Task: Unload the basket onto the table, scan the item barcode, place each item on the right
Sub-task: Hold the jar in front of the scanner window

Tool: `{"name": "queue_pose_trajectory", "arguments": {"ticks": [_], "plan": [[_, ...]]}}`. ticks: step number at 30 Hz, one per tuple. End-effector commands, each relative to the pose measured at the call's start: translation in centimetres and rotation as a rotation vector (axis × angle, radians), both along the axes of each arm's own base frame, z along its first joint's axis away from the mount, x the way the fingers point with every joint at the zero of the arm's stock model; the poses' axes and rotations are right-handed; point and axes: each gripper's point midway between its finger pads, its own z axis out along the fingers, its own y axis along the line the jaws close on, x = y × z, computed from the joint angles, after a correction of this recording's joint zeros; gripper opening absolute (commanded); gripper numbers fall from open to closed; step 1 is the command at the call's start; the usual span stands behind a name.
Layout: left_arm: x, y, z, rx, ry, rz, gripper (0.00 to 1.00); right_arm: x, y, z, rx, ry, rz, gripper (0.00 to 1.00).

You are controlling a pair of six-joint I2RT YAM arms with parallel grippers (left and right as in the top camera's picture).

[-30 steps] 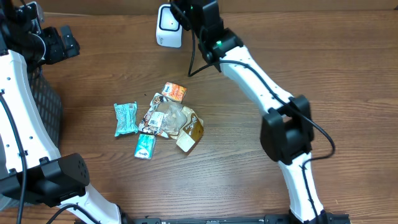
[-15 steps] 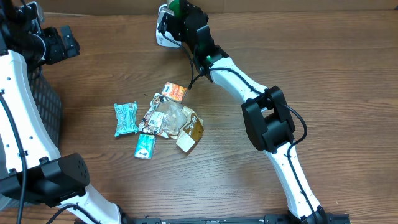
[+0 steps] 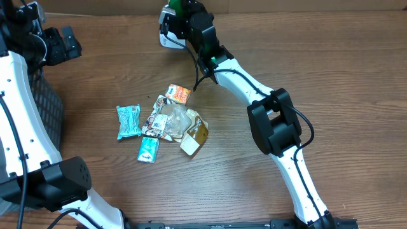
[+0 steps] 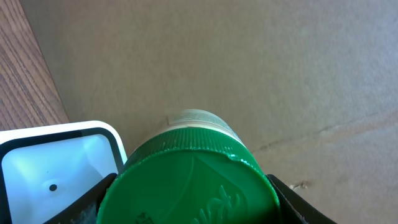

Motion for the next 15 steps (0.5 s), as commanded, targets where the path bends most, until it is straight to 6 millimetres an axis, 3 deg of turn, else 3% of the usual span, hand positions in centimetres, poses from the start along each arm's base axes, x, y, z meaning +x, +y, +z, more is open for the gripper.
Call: {"name": "queue_pose_trajectory", "arguments": {"ticks": [1,15], "plan": [[0.15,-0.24,0.22,-0.010,-0.010,-0.001,1.00,0.01,0.08,2.50,0.012,-0.045,0.008,0.14],[0.16,-0.24,0.23,-0.010,-0.010,-0.001,1.00,-0.25,0.62,2.01,0.033,-0.012,0.052,0.14]]}}
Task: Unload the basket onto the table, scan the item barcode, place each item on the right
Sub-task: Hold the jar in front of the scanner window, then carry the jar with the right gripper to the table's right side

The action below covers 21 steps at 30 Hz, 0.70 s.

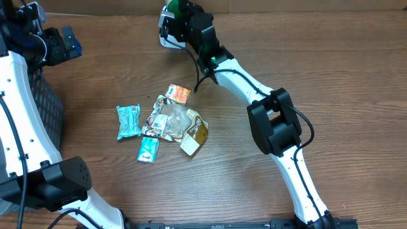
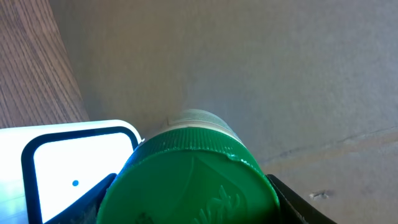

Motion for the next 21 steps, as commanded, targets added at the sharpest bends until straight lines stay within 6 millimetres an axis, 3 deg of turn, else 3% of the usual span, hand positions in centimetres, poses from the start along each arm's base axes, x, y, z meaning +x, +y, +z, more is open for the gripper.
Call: {"name": "queue_pose_trajectory", "arguments": {"ticks": [1,7,13,17,21], "plan": [[0.2,-0.2,0.2,-0.010,-0.010,-0.001,1.00,0.1,0.0,3.4,0.081,-0.049,0.004,0.14],[0.2,-0.2,0.2,-0.010,-0.010,-0.001,1.00,-0.6,0.0,8.9,0.361,-0.042,0.004,0.19],[0.2,-0.2,0.2,-0.010,-0.010,-0.001,1.00,-2.3,-2.7,17.0,0.681,0.035,-0.079,0.14],[0.2,-0.2,0.2,-0.010,-0.010,-0.001,1.00,-4.8,-4.8,19.9,0.801,0.211,-0.156,0.12],[0.2,-0.2,0.2,-0.010,-0.010,-0.001,1.00,-8.3,-8.0,20.7,0.870,0.423,-0.275,0.10]]}}
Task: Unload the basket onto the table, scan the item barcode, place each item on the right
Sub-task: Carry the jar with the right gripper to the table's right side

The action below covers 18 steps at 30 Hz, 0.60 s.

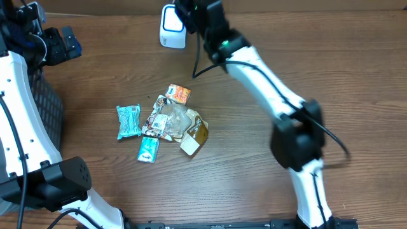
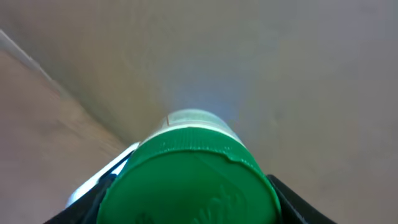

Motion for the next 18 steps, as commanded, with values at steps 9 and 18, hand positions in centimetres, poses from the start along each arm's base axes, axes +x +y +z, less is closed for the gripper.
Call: {"name": "queue_pose_trajectory", "arguments": {"ticks": [9,18], "plan": [[0.2,-0.2,0.2,-0.010,-0.011,-0.002,1.00,-11.8,-12.4,3.9,0.124,0.473,-0.316,0.18],[0.2,-0.2,0.2,-0.010,-0.011,-0.002,1.00,-16.5,-20.1,-7.0,0.099,0.925,-0.672,0.17]]}}
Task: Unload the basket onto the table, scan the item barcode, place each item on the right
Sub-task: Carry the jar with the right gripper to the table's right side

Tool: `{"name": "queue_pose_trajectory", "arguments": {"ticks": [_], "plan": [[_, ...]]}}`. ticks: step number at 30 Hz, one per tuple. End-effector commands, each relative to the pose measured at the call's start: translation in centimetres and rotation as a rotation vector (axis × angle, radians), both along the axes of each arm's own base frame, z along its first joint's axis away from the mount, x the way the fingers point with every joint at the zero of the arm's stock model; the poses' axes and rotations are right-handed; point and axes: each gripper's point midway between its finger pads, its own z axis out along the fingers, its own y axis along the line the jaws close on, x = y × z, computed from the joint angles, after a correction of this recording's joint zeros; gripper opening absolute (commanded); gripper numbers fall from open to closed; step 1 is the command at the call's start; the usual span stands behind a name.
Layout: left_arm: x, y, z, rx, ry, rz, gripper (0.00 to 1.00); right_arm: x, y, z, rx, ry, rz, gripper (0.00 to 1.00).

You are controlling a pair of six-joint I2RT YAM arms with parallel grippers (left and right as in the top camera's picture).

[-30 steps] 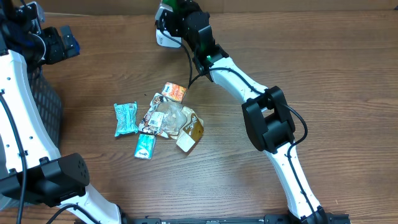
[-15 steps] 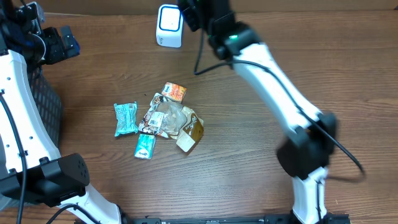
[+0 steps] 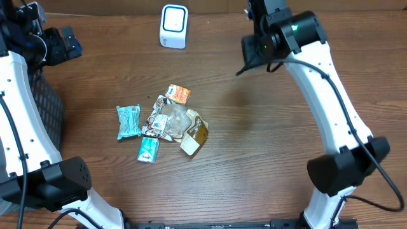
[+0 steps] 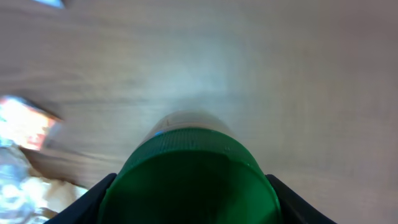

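Note:
My right gripper [image 4: 193, 190] is shut on a bottle with a green cap [image 4: 189, 177], which fills the lower half of the right wrist view; its pale body points down at the wooden table. Overhead, the right arm's wrist [image 3: 275, 33] hangs over the back right of the table and hides the bottle. The white scanner with a blue-rimmed face [image 3: 173, 26] stands at the back centre, well left of that arm. My left gripper [image 3: 62, 43] is raised at the far left, too small to read.
A pile of snack packets [image 3: 163, 121] lies mid-table; its edge shows blurred in the wrist view as packets [image 4: 22, 124]. A black mesh basket [image 3: 49, 114] stands at the left edge. The table's bare wood [image 3: 254, 159] spreads right of the pile.
The right arm has moved right, from just beside the scanner to the back right of the table, still gripping the bottle. Its camera now faces the table instead of the back wall.
The right gripper held the green-capped bottle against the scanner's face, and the scanner's face showed blue light shortly after. Then the arm stood just right of the scanner. Now it is far to the right with the bottle. The left arm has stayed put.

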Motion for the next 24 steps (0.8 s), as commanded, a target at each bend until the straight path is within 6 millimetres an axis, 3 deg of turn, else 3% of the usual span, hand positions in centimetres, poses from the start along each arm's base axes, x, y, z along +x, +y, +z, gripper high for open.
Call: {"name": "queue_pose_trajectory", "arguments": {"ticks": [1,5,11,15,24], "plan": [[0.2,-0.2,0.3,-0.009,-0.012,-0.002,1.00,-0.8,-2.7,-3.2,0.036,0.101,-0.210,0.17],[0.2,-0.2,0.3,-0.010,-0.012,-0.001,1.00,-2.3,-5.9,-7.4,0.065,0.234,-0.345,0.17],[0.2,-0.2,0.3,-0.009,-0.012,-0.002,1.00,-3.9,-10.9,-12.0,0.089,0.336,-0.479,0.14],[0.2,-0.2,0.3,-0.009,-0.012,-0.002,1.00,-4.6,-13.7,-13.6,0.109,0.363,-0.554,0.14],[0.2,-0.2,0.3,-0.009,-0.012,-0.002,1.00,-4.7,-19.8,-14.4,0.150,0.326,-0.734,0.14]]}}
